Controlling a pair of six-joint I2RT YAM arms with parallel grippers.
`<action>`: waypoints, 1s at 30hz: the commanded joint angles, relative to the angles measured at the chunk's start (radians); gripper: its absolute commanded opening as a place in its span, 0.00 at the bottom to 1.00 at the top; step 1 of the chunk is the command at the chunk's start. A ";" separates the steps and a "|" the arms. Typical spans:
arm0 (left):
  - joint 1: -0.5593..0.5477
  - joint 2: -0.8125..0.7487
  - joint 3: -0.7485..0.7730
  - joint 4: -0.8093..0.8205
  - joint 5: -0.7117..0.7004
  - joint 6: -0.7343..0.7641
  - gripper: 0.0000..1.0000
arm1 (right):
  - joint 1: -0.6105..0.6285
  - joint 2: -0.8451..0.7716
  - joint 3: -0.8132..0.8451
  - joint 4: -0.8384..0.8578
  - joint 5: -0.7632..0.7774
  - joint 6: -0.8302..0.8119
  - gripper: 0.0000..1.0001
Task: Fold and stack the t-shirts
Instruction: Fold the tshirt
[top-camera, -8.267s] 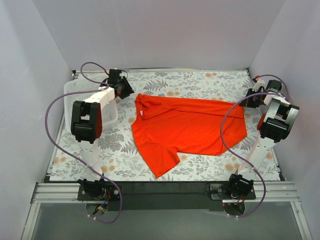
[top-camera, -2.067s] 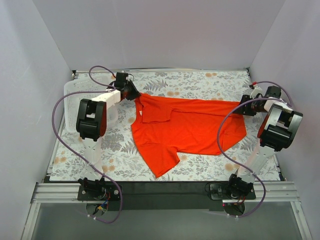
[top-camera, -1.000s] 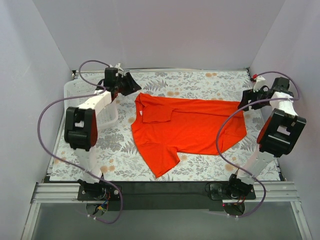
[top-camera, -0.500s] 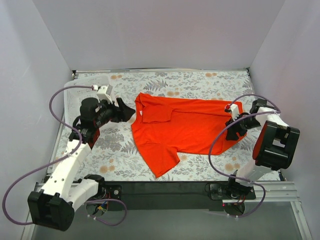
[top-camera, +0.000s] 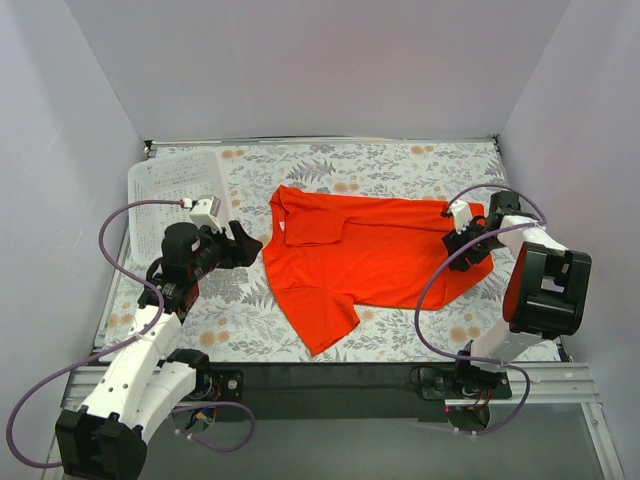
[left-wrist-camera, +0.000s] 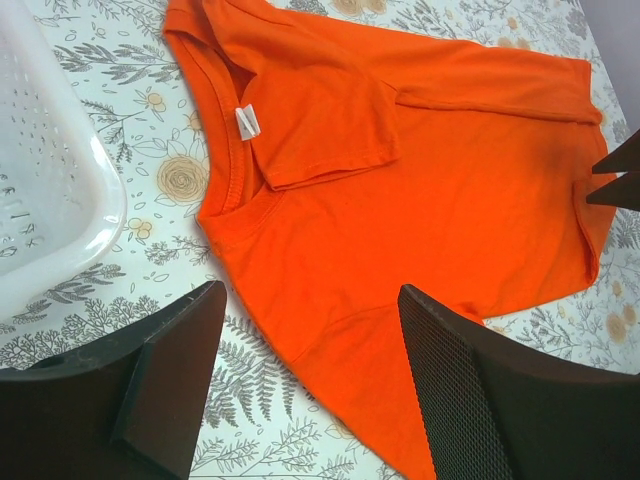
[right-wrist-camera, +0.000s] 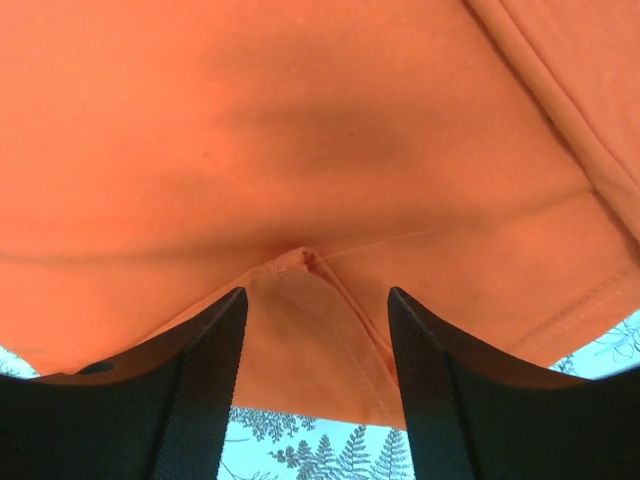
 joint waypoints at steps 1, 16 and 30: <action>-0.002 -0.021 -0.004 0.011 -0.026 0.018 0.65 | 0.019 0.026 0.025 0.030 0.015 0.032 0.53; -0.002 -0.033 -0.008 0.014 -0.026 0.016 0.65 | 0.027 -0.031 0.003 0.004 0.020 0.006 0.01; -0.003 -0.035 -0.010 0.026 0.000 0.013 0.65 | 0.013 -0.156 -0.043 -0.052 0.023 -0.037 0.39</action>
